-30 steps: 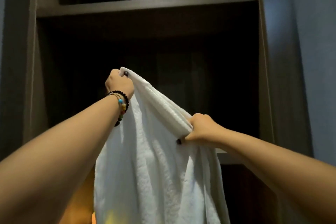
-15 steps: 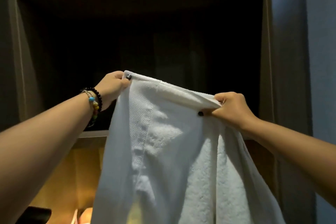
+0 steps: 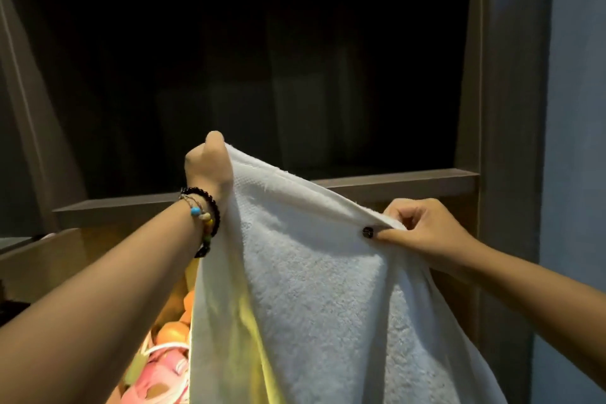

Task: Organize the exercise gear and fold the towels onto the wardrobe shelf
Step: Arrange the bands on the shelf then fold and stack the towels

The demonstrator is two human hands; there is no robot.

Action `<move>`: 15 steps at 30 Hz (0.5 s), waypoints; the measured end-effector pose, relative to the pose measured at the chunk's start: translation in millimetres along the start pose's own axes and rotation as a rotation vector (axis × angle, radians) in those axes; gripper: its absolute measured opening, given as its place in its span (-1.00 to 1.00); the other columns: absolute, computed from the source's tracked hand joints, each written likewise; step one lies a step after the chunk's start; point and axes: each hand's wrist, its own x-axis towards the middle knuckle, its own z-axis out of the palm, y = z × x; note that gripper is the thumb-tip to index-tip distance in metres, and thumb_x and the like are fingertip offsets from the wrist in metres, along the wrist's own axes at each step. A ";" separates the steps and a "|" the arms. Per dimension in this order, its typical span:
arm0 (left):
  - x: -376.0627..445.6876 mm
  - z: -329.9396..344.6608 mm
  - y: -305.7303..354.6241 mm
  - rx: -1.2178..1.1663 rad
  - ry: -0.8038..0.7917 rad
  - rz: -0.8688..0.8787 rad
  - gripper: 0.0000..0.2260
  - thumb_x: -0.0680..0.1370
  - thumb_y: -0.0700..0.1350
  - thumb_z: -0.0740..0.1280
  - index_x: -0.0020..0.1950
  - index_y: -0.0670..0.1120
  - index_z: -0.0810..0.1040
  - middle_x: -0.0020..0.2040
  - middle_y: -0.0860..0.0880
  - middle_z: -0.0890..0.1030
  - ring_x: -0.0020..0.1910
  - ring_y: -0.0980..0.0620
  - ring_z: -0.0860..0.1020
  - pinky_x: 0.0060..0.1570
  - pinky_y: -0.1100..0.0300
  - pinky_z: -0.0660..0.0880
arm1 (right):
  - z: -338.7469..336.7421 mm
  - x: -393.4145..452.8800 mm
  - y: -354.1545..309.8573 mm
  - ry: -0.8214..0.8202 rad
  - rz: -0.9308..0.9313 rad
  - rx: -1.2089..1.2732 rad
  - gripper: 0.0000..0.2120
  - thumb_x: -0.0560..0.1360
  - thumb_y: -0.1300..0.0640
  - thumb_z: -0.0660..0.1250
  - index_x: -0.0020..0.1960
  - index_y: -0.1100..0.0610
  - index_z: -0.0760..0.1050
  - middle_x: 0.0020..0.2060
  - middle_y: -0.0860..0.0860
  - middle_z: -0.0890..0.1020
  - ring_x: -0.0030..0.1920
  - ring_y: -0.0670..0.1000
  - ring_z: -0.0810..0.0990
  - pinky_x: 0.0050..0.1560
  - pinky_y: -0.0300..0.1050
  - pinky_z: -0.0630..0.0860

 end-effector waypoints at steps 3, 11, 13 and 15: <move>-12.8 -6.4 -8.8 0.019 0.006 -0.001 -0.69 0.53 -0.03 0.11 -0.41 -0.05 0.20 -0.42 0.01 0.26 -0.39 0.03 0.26 -0.33 0.10 0.20 | 10.2 -23.2 4.5 0.064 0.048 0.111 -0.64 0.24 -0.02 0.52 -0.27 0.28 0.55 -0.33 0.04 0.63 -0.34 -0.07 0.60 -0.34 -0.21 0.56; -42.5 -31.8 -19.1 0.150 -0.007 0.021 -0.66 0.61 -0.09 0.04 -0.37 -0.07 0.18 -0.39 -0.03 0.22 -0.40 0.05 0.21 -0.39 0.15 0.14 | 40.1 -75.5 5.7 -0.215 0.051 0.209 -0.73 0.37 -0.18 0.43 -0.10 0.00 0.65 -0.15 0.17 0.64 -0.10 0.32 0.56 -0.04 0.25 0.55; -53.0 -34.0 -19.6 0.180 -0.017 0.040 -0.66 0.62 -0.11 0.03 -0.37 -0.07 0.17 -0.39 -0.04 0.22 -0.41 0.05 0.19 -0.44 0.21 0.18 | 54.9 -85.7 5.9 -0.333 0.056 0.182 -0.77 0.39 -0.17 0.42 -0.08 -0.05 0.63 -0.11 0.19 0.63 -0.13 0.31 0.53 -0.05 0.26 0.52; -58.1 -36.4 -21.4 0.162 -0.026 0.033 -0.65 0.61 -0.11 0.04 -0.38 -0.07 0.17 -0.41 -0.04 0.20 -0.42 0.06 0.19 -0.45 0.22 0.17 | 68.4 -93.4 7.5 -0.396 0.071 0.175 -0.79 0.41 -0.16 0.39 -0.05 -0.06 0.59 -0.09 0.24 0.60 -0.19 0.25 0.50 -0.14 0.17 0.48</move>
